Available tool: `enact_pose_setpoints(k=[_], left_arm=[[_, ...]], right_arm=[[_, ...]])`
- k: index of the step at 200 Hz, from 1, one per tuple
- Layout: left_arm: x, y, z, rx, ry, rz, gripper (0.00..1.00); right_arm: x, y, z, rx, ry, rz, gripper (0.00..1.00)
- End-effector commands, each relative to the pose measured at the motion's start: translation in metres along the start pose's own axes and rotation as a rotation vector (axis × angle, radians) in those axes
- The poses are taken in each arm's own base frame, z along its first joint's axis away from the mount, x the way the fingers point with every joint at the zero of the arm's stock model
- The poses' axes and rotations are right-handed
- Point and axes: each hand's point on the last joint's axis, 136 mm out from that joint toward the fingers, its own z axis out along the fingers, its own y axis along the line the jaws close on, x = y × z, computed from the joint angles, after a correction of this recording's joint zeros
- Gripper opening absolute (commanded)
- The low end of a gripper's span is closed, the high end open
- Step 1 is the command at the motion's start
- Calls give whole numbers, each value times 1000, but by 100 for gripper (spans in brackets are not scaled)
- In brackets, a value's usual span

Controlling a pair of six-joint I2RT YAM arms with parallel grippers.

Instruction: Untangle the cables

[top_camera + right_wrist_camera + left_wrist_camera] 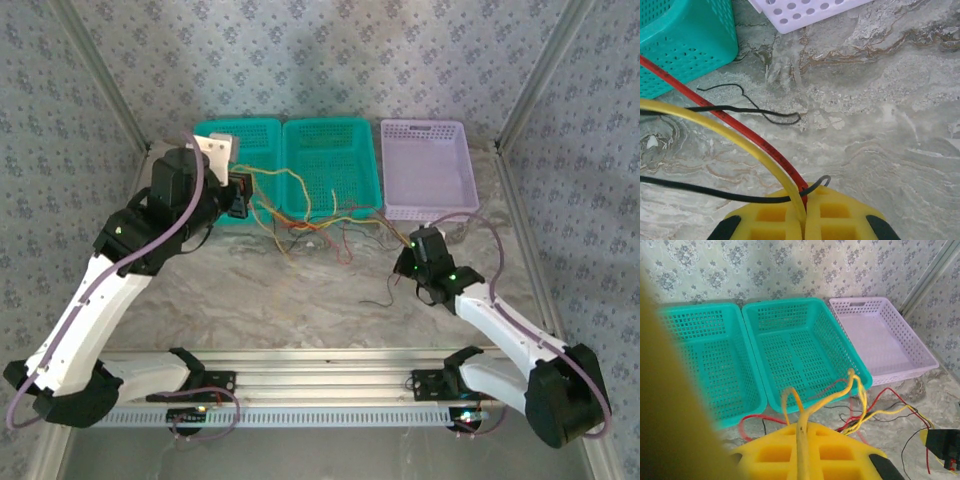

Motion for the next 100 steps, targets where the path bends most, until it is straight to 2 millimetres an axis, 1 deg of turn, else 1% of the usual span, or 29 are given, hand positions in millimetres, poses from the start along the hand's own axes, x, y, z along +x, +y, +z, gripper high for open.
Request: enact_pose_setpoints(k=[1,30,47,62,69,83,89,100], left_arm=[[0,-1,3,13,-8,-16,0],[12,-4,16,30,15,-43,0],[12,-5,21,34,10,-56,0],[11,-8,24,45,9,-63,0],[10,-9,26,49,7,-66,0],[9,-12,27,62,6,-72,0],[10,-13,28,67,12,-74,0],[13,-15,30,79,23,-78,0]], right_arm=[[-6,-2,-9,-10,-41,-13,0],[-12,16,-15,-92,-46,-67,0],[-13,20,-16,-100,-39,-77,0],[-10,29,-13,-137,-13,-100,0],[-6,31,-10,-142,11,-105,5],[0,37,-6,-160,45,-123,21],[1,40,-6,-168,48,-131,29],[0,49,-11,-210,34,-151,37]])
